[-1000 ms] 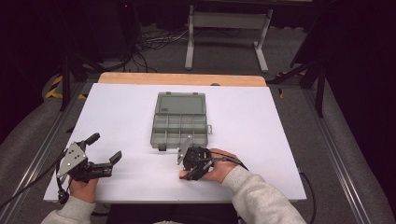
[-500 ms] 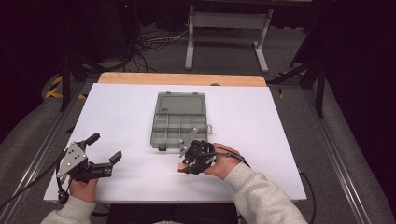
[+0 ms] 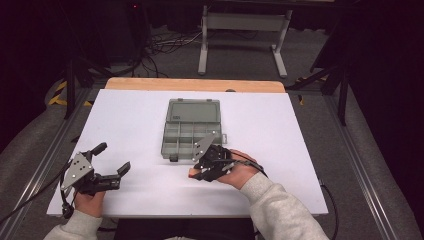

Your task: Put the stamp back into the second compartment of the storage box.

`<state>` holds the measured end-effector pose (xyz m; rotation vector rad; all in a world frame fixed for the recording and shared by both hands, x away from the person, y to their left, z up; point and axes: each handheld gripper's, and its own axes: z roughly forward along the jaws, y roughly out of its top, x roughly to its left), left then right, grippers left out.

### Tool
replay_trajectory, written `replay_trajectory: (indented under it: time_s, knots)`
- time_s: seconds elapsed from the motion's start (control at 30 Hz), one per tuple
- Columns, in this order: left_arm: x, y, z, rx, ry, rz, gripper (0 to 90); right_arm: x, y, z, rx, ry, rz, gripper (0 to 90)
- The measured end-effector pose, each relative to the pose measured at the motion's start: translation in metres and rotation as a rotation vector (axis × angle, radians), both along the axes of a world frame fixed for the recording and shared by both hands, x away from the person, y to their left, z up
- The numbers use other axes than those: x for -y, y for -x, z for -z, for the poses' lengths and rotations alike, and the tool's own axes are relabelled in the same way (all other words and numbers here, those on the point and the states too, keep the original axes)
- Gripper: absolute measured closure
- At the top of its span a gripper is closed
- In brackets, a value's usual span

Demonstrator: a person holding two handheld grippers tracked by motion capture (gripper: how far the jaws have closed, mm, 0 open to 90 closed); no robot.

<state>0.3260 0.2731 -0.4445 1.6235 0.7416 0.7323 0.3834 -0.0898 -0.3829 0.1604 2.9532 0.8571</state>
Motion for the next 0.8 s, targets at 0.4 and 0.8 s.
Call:
replay_trajectory:
  time_s: [0.4,0.8]
  knots:
    - [0.000,0.000,0.000,0.000,-0.001,0.001,1.4,0.003,-0.007,-0.012,0.026,-0.089,0.050,66.0]
    - [0.000,0.000,0.000,-0.001,-0.002,0.002,1.5,-0.003,-0.019,-0.024,0.068,-0.149,0.114,66.0]
